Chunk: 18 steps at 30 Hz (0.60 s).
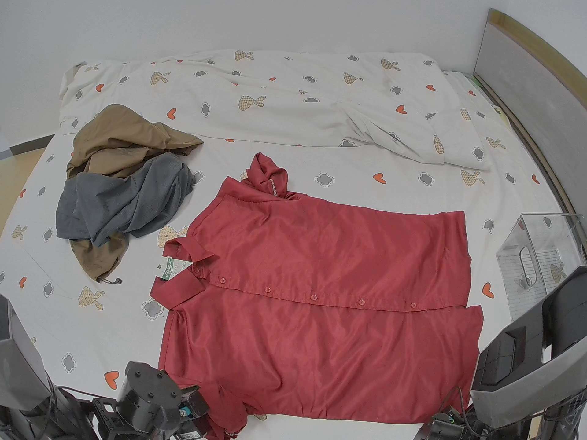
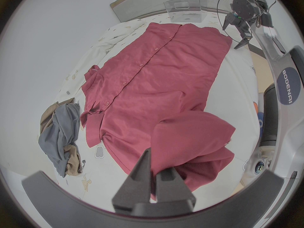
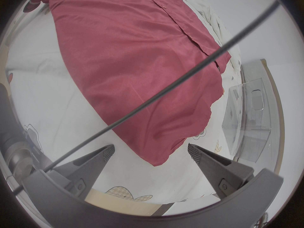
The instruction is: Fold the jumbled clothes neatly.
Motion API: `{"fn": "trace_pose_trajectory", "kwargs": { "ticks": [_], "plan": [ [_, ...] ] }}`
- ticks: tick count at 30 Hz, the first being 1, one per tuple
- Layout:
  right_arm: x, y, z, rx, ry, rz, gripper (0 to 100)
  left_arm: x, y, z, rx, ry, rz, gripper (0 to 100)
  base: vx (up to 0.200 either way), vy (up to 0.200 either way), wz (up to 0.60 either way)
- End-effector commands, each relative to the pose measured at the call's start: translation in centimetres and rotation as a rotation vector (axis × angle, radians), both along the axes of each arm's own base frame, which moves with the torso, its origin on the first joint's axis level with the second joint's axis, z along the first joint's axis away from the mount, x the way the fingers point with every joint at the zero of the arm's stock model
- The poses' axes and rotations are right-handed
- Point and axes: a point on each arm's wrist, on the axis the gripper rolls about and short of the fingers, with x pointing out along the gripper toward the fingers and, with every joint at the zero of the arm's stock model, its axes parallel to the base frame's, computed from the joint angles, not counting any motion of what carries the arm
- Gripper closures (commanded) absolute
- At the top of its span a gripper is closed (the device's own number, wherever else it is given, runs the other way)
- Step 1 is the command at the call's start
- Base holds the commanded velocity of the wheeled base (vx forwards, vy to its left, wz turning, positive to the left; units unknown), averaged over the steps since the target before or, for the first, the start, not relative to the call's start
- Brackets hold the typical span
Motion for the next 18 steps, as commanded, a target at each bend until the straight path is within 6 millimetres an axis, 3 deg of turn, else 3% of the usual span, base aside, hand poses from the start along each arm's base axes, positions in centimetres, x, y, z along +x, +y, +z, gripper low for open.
{"fn": "trace_pose_trajectory", "kwargs": {
  "ticks": [1,12,13,18],
  "plan": [
    [-0.09,-0.61,-0.06,-0.016,0.01,-0.025,0,0.0,0.02,0.19,-0.008,-0.008,0.002,100,0.0,0.0,0.0],
    [0.41,-0.26,-0.72,0.022,-0.01,-0.046,0,-0.08,0.11,0.16,-0.007,-0.005,0.002,100,0.0,0.0,0.0],
    [0.42,-0.27,-0.75,0.024,-0.008,-0.047,100,-0.14,0.17,0.16,-0.006,-0.004,0.002,100,0.0,0.0,0.0],
    [0.42,-0.28,-0.79,0.023,0.005,-0.041,100,-0.19,0.22,0.16,-0.006,-0.004,0.002,100,0.0,0.0,0.0]
  ]
}}
